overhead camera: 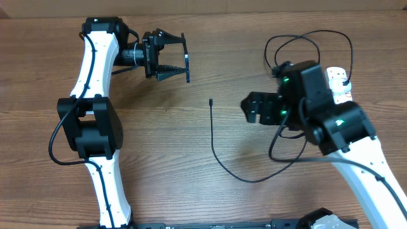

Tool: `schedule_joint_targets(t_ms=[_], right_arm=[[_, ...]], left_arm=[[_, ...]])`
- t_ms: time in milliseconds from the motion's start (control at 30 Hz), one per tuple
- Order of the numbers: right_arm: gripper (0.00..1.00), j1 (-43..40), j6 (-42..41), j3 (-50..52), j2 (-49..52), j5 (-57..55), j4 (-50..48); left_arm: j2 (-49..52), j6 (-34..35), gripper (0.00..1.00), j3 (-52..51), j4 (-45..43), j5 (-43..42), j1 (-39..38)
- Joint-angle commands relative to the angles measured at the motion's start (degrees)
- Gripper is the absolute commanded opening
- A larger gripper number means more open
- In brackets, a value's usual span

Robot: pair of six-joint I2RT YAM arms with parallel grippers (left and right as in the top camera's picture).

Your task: Plug charger to phone and switch on socket

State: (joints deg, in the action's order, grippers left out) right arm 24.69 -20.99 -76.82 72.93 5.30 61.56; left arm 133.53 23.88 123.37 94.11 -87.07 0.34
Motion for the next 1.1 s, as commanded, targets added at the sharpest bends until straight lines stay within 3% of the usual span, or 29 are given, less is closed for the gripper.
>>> schedule_joint_targets(t_ms=[0,200,500,867,1067], right_arm=[[0.94,5.73,1.31,-1.05,-0.09,-8.24,-2.25],[0.94,14.43,-0.17,-1.05,-0.09,-16.06,-10.19],[0.97,19.76,2.69,-1.33,0.0,-17.7,-20.22],[0.96,22.53,4.83,-16.87,11.54,-17.73,-10.91],[0.95,24.28,3.8,-22.27,18.25,-19.45,-11.52]], left_arm=[[0.04,0.59,0.6,1.64,0.15,-3.54,-0.42],[0.04,0.59,0.6,1.64,0.15,-3.54,-0.42],[0.04,0.57,0.6,1.62,0.13,-3.52,-0.42],[0.04,0.59,0.6,1.64,0.13,-3.52,-0.42],[0.04,0.59,0.6,1.64,0.13,-3.5,-0.42]])
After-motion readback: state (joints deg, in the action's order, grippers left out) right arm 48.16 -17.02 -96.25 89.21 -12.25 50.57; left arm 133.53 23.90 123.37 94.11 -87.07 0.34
